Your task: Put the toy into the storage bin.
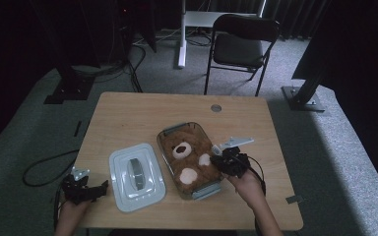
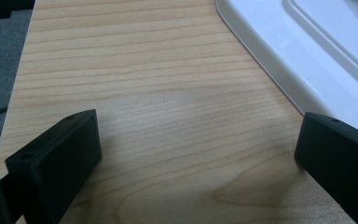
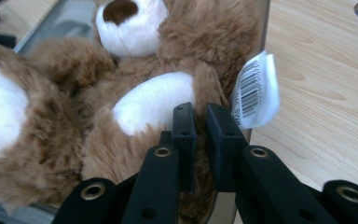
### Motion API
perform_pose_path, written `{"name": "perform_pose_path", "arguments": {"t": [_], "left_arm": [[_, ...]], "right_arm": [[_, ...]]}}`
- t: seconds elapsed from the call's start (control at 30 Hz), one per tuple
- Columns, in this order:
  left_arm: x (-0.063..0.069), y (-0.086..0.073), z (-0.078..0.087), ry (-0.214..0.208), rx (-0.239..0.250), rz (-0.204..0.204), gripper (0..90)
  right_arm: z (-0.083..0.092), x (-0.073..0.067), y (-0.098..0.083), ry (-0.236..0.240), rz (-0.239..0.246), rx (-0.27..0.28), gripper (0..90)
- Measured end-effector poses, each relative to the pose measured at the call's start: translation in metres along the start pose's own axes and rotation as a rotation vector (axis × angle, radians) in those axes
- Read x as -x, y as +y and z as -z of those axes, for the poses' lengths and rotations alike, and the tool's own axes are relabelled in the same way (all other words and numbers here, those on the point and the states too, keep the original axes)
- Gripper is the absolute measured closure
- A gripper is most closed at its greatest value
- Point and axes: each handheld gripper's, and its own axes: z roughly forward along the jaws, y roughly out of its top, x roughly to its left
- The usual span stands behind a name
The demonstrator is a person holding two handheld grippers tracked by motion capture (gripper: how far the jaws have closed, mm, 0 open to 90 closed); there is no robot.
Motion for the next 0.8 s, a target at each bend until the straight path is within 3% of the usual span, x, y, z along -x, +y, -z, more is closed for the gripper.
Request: {"name": "perform_pose_path", "arguments": {"t": [0.13,0.2,0.33,0.43,0.57,0.7,0.8], "left_arm": [[0.0,0.0,0.0,0.0,-0.002,-0.002,1.0],[0.0,0.0,0.0,0.0,-0.002,-0.002,1.0],[0.0,0.0,0.0,0.0,-0.002,-0.002,1.0],[0.0,0.0,0.0,0.0,-0.001,-0.002,1.0],[0.0,0.0,0.0,0.0,-0.002,-0.002,1.0],[0.0,0.0,0.0,-0.001,-0.003,-0.002,1.0],[0.0,0.0,0.0,0.0,-0.002,-0.002,1.0]], "right_arm": [[-0.007,-0.003,0.004,-0.033,0.056,-0.05,84.9],[-0.009,-0.009,0.008,-0.079,0.104,-0.085,85.5],[-0.01,-0.011,0.01,-0.095,0.126,-0.096,85.1],[0.003,-0.004,0.01,-0.044,0.069,-0.03,82.4],[0.024,-0.003,0.011,-0.003,0.039,0.052,82.4],[0.042,-0.016,0.014,0.063,0.043,0.132,82.5],[0.044,-0.036,0.016,0.122,0.086,0.145,82.5]]}}
